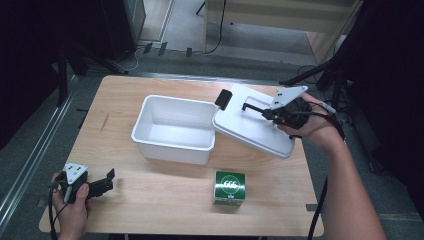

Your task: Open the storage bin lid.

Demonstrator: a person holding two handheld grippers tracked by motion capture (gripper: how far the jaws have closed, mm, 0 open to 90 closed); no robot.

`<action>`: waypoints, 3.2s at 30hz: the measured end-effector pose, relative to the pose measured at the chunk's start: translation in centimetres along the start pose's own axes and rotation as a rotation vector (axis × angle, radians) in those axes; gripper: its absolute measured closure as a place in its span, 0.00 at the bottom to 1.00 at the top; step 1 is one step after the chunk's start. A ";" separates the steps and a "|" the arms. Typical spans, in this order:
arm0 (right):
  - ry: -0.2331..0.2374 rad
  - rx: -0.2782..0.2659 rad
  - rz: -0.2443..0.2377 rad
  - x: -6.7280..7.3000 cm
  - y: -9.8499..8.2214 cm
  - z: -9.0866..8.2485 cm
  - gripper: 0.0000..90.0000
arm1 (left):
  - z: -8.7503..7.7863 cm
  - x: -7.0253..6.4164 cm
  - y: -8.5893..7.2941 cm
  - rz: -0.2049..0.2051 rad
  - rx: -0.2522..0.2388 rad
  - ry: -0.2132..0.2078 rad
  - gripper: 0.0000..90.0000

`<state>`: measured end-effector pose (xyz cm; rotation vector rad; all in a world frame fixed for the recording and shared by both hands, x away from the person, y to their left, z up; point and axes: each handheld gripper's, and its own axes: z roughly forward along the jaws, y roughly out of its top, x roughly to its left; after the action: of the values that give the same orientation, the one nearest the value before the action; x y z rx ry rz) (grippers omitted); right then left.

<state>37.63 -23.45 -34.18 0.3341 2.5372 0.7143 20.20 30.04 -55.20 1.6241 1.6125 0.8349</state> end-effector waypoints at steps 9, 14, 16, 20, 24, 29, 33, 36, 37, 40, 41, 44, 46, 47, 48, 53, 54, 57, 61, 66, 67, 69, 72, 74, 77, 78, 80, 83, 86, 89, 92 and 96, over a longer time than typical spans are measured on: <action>-0.007 0.019 0.026 0.0 -1.9 -0.5 0.95 | 0.0 -0.1 0.0 0.005 -0.001 0.005 0.00; -0.010 0.029 0.047 0.1 -3.1 -0.2 0.95 | 0.0 -0.1 0.0 0.006 -0.002 0.007 0.00; -0.006 0.030 0.056 0.2 -3.7 0.1 0.95 | 0.0 -0.1 0.0 0.006 -0.003 0.008 0.00; -0.003 0.036 0.074 0.5 -4.8 0.8 0.95 | 0.0 -0.1 0.0 0.009 -0.004 0.014 0.00; 0.005 0.050 0.081 1.0 -5.6 1.6 0.95 | 0.0 -0.2 0.0 0.013 -0.006 0.017 0.00; 0.013 0.063 0.088 1.6 -6.6 2.8 0.95 | -0.1 -0.1 0.0 0.010 -0.008 0.017 0.00; 0.021 0.066 0.096 2.1 -7.2 3.9 0.95 | -0.1 -0.2 -0.1 0.012 -0.010 0.019 0.00; 0.019 0.071 0.101 2.4 -7.6 4.5 0.95 | -0.1 -0.1 -0.1 0.011 -0.009 0.018 0.00; 0.021 0.072 0.102 2.5 -7.8 4.8 0.95 | -0.1 -0.1 -0.1 0.011 -0.010 0.018 0.00; 0.023 0.076 0.112 2.8 -8.1 5.4 0.95 | -0.1 -0.1 -0.1 0.009 -0.011 0.017 0.00; 0.029 0.078 0.108 3.0 -8.2 5.7 0.95 | -0.1 -0.1 -0.1 0.010 -0.011 0.018 0.00; 0.027 0.093 0.109 3.3 -8.5 6.4 0.95 | -0.1 -0.2 -0.1 0.012 -0.010 0.022 0.00; 0.025 0.095 0.112 3.4 -8.7 6.8 0.95 | -0.1 -0.2 -0.1 0.011 -0.011 0.022 0.00; 0.028 0.098 0.115 3.5 -8.9 7.0 0.95 | -0.1 -0.2 -0.1 0.011 -0.012 0.022 0.00; 0.026 0.099 0.119 3.5 -9.0 7.1 0.95 | -0.1 -0.2 -0.1 0.011 -0.011 0.023 0.00; 0.012 0.097 0.141 3.7 -9.6 7.8 0.95 | -0.1 -0.2 -0.1 0.012 -0.011 0.025 0.00; 0.009 0.100 0.148 3.8 -9.8 7.9 0.95 | -0.1 -0.2 -0.1 0.011 -0.011 0.024 0.00; -0.005 0.105 0.154 3.9 -10.0 8.2 0.95 | -0.1 -0.2 -0.1 0.011 -0.011 0.026 0.00; -0.016 0.104 0.163 3.9 -10.4 8.4 0.95 | -0.1 -0.2 -0.1 0.011 -0.011 0.026 0.00; -0.033 0.101 0.169 4.2 -10.7 8.7 0.95 | -0.1 -0.2 -0.1 0.010 -0.012 0.026 0.00; -0.034 0.102 0.171 4.2 -10.8 8.7 0.95 | -0.1 -0.2 -0.1 0.009 -0.012 0.026 0.00; -0.037 0.100 0.170 4.4 -10.8 8.9 0.95 | -0.1 -0.2 -0.1 0.009 -0.011 0.026 0.00; -0.042 0.101 0.178 4.5 -10.8 8.9 0.93 | -0.1 -0.2 -0.1 0.009 -0.010 0.026 0.00; -0.025 0.107 0.173 4.8 -10.6 8.8 0.82 | -0.1 -0.1 -0.1 0.008 -0.011 0.026 0.00; -0.006 0.110 0.164 5.3 -10.3 8.5 0.65 | -0.1 -0.1 -0.1 0.005 -0.011 0.025 0.00; -0.005 0.101 0.165 5.4 -10.2 8.3 0.60 | -0.1 -0.1 -0.1 0.007 -0.011 0.026 0.00; -0.007 0.086 0.180 5.6 -9.9 7.6 0.52 | -0.1 -0.2 -0.1 0.010 -0.010 0.028 0.00; 0.030 0.064 0.185 6.1 -9.5 6.6 0.43 | -0.1 -0.1 -0.1 0.002 -0.012 0.027 0.00; 0.058 0.073 0.188 6.8 -9.0 5.6 0.30 | 0.0 -0.1 0.0 0.000 -0.011 0.019 0.00; 0.083 0.044 0.203 7.6 -8.5 4.5 0.16 | 0.0 -0.1 0.0 0.009 -0.008 0.021 0.00; 0.128 0.023 0.206 8.5 -8.1 3.6 0.09 | 0.0 -0.2 0.0 0.007 -0.016 0.020 0.00; 0.195 0.035 0.184 9.6 -7.6 3.2 0.00 | -0.1 -0.2 0.0 0.010 -0.014 0.018 0.00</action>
<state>30.23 -25.06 -44.35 0.5397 2.7302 0.8068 20.11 29.89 -55.19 1.6202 1.6091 0.8662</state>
